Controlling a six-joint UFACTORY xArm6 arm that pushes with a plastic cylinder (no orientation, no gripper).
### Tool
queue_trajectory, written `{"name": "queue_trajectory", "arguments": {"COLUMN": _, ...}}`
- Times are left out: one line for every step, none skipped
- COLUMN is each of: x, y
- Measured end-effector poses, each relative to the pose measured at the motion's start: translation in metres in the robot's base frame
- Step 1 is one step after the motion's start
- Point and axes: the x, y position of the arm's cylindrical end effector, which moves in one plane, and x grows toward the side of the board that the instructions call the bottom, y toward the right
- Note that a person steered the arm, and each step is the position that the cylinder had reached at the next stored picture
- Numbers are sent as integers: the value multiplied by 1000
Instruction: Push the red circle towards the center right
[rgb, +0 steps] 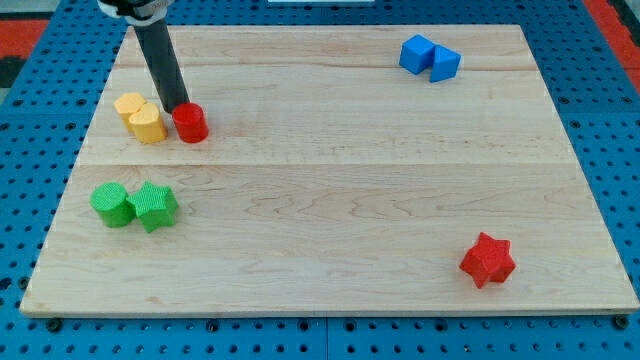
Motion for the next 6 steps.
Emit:
{"name": "queue_trajectory", "arguments": {"x": 37, "y": 20}}
{"name": "queue_trajectory", "arguments": {"x": 74, "y": 35}}
{"name": "queue_trajectory", "arguments": {"x": 105, "y": 58}}
{"name": "queue_trajectory", "arguments": {"x": 113, "y": 136}}
{"name": "queue_trajectory", "arguments": {"x": 113, "y": 203}}
{"name": "queue_trajectory", "arguments": {"x": 79, "y": 203}}
